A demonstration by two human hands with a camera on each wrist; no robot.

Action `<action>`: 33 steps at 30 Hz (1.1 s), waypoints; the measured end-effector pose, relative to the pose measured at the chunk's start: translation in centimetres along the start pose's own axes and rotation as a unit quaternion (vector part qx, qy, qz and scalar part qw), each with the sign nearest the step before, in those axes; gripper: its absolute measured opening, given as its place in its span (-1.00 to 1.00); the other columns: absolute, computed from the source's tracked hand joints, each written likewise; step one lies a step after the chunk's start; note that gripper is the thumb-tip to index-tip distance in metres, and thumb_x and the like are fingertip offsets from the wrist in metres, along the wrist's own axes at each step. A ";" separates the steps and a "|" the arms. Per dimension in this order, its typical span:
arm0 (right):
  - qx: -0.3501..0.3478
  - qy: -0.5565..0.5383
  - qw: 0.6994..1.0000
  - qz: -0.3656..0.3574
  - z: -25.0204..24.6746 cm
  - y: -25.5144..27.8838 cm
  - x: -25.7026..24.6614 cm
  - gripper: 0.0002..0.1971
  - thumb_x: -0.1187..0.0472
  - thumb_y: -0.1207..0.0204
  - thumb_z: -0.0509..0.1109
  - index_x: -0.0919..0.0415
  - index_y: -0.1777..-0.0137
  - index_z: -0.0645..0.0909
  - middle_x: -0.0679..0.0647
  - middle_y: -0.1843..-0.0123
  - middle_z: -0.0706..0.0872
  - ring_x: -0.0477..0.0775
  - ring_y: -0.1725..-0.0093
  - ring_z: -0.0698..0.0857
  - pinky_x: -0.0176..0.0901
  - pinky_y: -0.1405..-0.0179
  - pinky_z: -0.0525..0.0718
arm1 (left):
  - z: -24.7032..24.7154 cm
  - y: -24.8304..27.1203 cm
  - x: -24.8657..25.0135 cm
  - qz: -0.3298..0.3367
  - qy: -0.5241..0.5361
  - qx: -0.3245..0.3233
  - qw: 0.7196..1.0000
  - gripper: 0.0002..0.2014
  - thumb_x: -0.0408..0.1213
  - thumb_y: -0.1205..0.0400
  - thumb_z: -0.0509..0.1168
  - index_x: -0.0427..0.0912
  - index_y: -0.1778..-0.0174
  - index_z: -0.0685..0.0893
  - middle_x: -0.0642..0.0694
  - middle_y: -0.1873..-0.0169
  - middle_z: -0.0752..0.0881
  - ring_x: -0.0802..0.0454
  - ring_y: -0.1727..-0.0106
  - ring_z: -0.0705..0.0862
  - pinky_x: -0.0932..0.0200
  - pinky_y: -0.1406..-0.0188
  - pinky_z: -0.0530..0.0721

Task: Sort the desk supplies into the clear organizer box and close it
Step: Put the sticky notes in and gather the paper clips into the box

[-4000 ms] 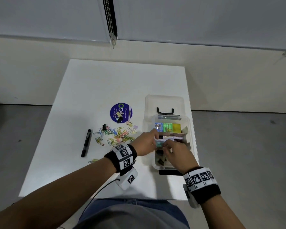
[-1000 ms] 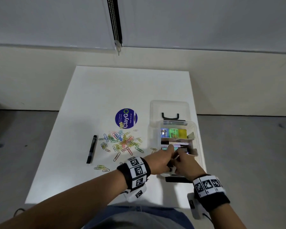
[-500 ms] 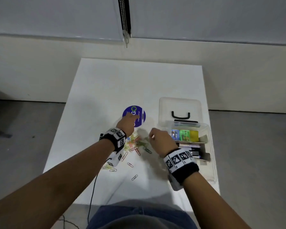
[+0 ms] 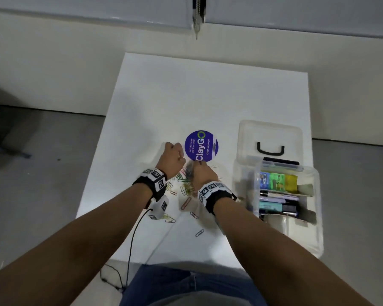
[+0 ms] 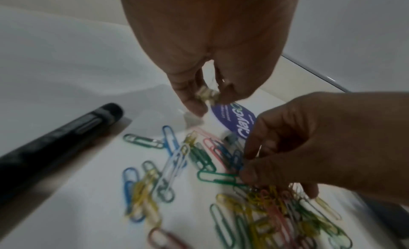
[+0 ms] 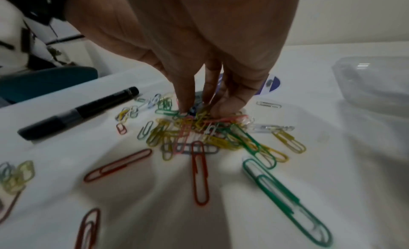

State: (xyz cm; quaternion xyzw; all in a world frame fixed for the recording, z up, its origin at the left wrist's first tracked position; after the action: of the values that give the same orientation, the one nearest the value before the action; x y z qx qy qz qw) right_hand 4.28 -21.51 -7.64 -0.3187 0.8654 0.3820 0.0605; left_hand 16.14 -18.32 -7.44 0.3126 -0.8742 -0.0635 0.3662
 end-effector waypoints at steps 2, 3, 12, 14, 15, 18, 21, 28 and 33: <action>0.004 0.010 1.000 -0.008 0.5 -0.1 -0.3 -0.54 0.36 -0.51 0.32 0.22 -0.42 0.43 0.24 -0.36 0.46 0.30 -0.28 0.60 0.13 -0.17 0.65 | 0.3 0.4 -0.4 0.008 -0.020 -0.011 1.000 -0.88 -0.54 -0.52 0.16 -0.23 0.21 0.46 -0.18 0.15 0.46 -0.11 0.12 0.47 -0.11 -0.02 0.59; 0.012 0.009 1.000 -0.011 0.5 -0.1 -0.5 -0.56 0.35 -0.49 0.35 0.22 -0.39 0.46 0.23 -0.34 0.47 0.29 -0.27 0.60 0.12 -0.14 0.65 | 0.8 0.6 -0.5 0.016 -0.031 -0.023 0.999 -0.87 -0.52 -0.53 0.14 -0.20 0.24 0.42 -0.19 0.20 0.48 -0.14 0.11 0.47 -0.19 0.00 0.57; 0.142 -0.237 0.959 0.067 -1.8 3.0 4.4 -0.83 0.15 -0.46 0.37 0.20 0.01 0.65 0.07 -0.04 0.54 0.13 -0.07 0.64 -0.01 -0.14 0.67 | 4.0 0.1 0.8 0.068 -0.121 -0.083 0.987 -0.72 -0.34 -0.61 0.26 -0.23 -0.23 0.47 -0.32 -0.09 0.60 -0.26 -0.06 0.61 -0.07 -0.02 0.62; 0.168 -0.312 0.931 0.092 -2.1 4.2 5.9 -0.83 0.13 -0.47 0.36 0.20 0.02 0.61 0.09 -0.03 0.64 0.12 -0.01 0.67 -0.03 -0.06 0.69 | 4.2 -0.1 1.0 0.060 -0.142 -0.087 0.984 -0.80 -0.32 -0.65 0.26 -0.26 -0.15 0.48 -0.32 -0.06 0.62 -0.27 -0.03 0.63 -0.08 0.00 0.65; 0.178 -0.351 0.914 0.102 -2.2 4.7 6.6 -0.83 0.13 -0.47 0.35 0.21 0.04 0.58 0.11 0.01 0.70 0.14 0.02 0.70 0.00 -0.01 0.71 | 4.2 -0.2 1.1 0.060 -0.145 -0.084 0.984 -0.81 -0.31 -0.66 0.26 -0.27 -0.14 0.48 -0.32 -0.05 0.62 -0.27 -0.02 0.64 -0.09 0.00 0.66; 0.183 -0.439 0.872 0.119 -2.6 5.8 7.9 -0.86 0.09 -0.45 0.30 0.15 0.11 0.51 0.17 0.11 0.77 0.21 0.09 0.79 0.18 0.03 0.78 | 4.1 0.2 1.8 0.072 -0.178 -0.082 0.978 -0.78 -0.31 -0.69 0.20 -0.32 -0.19 0.45 -0.35 -0.01 0.64 -0.29 0.03 0.65 -0.13 0.05 0.66; 0.181 -0.497 0.844 0.090 -3.5 7.0 8.5 -0.91 0.10 -0.47 0.27 0.11 0.13 0.49 0.22 0.11 0.77 0.21 0.19 0.83 0.31 0.08 0.79 | 4.0 0.2 1.8 0.088 -0.229 -0.088 0.965 -0.75 -0.40 -0.68 0.12 -0.37 -0.27 0.42 -0.37 -0.01 0.67 -0.30 0.06 0.66 -0.10 0.12 0.64; 0.149 -0.500 0.853 0.002 -8.4 14.4 11.3 -0.88 0.35 -0.61 0.31 0.44 0.01 0.63 0.25 0.12 0.74 0.16 0.20 0.77 0.04 0.04 0.79 | 1.2 5.7 12.2 0.140 -0.015 -0.070 0.988 -0.87 -0.34 -0.72 0.12 -0.26 0.12 0.46 -0.14 0.35 0.63 -0.06 0.37 0.57 0.02 0.39 0.52; 0.142 -0.276 0.950 0.024 -8.9 19.7 17.0 -0.95 0.27 -0.49 0.43 0.13 0.13 0.71 -0.02 0.13 0.81 0.01 0.08 0.79 -0.05 -0.01 0.71 | 7.4 14.6 22.4 0.242 0.009 -0.217 0.946 -0.96 -0.24 -0.68 0.23 -0.11 0.02 0.55 -0.14 0.14 0.75 -0.08 0.17 0.73 0.05 0.23 0.64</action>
State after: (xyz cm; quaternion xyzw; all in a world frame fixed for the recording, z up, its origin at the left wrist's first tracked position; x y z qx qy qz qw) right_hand -19.75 -26.38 4.96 -0.1685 0.8674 0.3299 0.3324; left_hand -8.21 -20.82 5.64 0.0050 -0.8852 -0.1580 0.4376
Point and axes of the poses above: each hand's wrist, its own y-axis away from the middle knuckle, its own z-axis out of the palm, x = y × z, the point moved 9 cm from there along -y, towards the middle knuckle
